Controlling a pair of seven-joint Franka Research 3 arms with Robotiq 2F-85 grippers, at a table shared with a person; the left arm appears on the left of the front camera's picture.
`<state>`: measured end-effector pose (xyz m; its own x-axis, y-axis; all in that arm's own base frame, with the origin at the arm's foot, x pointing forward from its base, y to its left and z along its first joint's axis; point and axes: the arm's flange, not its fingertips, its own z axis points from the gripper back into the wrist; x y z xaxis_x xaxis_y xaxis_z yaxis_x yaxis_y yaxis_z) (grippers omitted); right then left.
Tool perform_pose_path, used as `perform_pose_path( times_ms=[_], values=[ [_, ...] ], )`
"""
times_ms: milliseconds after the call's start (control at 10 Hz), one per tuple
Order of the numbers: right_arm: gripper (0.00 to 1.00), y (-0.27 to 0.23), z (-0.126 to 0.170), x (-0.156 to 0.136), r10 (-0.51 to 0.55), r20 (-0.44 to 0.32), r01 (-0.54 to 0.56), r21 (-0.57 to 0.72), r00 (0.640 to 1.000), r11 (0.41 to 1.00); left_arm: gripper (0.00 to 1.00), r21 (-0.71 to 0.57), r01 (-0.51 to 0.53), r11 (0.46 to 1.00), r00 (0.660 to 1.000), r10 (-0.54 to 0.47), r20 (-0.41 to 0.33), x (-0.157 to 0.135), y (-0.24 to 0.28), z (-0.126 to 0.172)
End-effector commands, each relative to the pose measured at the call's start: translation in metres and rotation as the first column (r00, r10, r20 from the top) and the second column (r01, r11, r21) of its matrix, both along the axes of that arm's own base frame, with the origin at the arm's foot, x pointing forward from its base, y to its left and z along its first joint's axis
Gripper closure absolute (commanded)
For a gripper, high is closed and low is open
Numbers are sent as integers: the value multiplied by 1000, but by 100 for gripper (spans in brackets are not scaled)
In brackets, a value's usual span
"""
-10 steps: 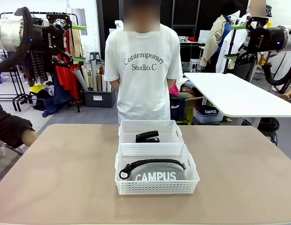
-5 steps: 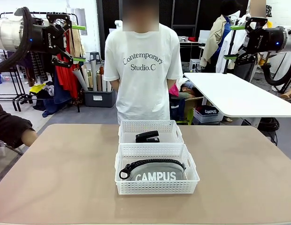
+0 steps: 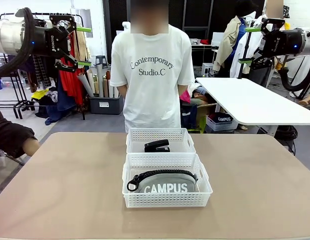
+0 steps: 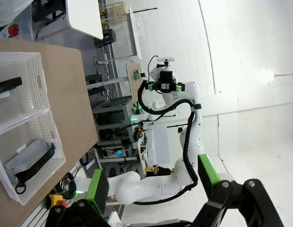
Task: Distribute items into two baskets.
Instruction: Place the picked Stapler into the Organizing basket as instructed by the person.
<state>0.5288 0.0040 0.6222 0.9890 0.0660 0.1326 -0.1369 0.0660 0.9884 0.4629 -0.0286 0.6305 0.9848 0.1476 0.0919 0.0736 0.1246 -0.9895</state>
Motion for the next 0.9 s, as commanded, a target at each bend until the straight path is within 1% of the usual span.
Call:
perform_pose_path(
  times_ms=[0, 800],
  values=[
    [0, 0, 1, -3, 2, 1, -2, 3, 1000, 1000, 0, -4, 2, 1000, 1000, -2, 2, -2, -1, 1],
    [0, 0, 1, -3, 2, 1, -2, 3, 1000, 1000, 0, -4, 2, 1000, 1000, -2, 2, -2, -1, 1]
  ],
)
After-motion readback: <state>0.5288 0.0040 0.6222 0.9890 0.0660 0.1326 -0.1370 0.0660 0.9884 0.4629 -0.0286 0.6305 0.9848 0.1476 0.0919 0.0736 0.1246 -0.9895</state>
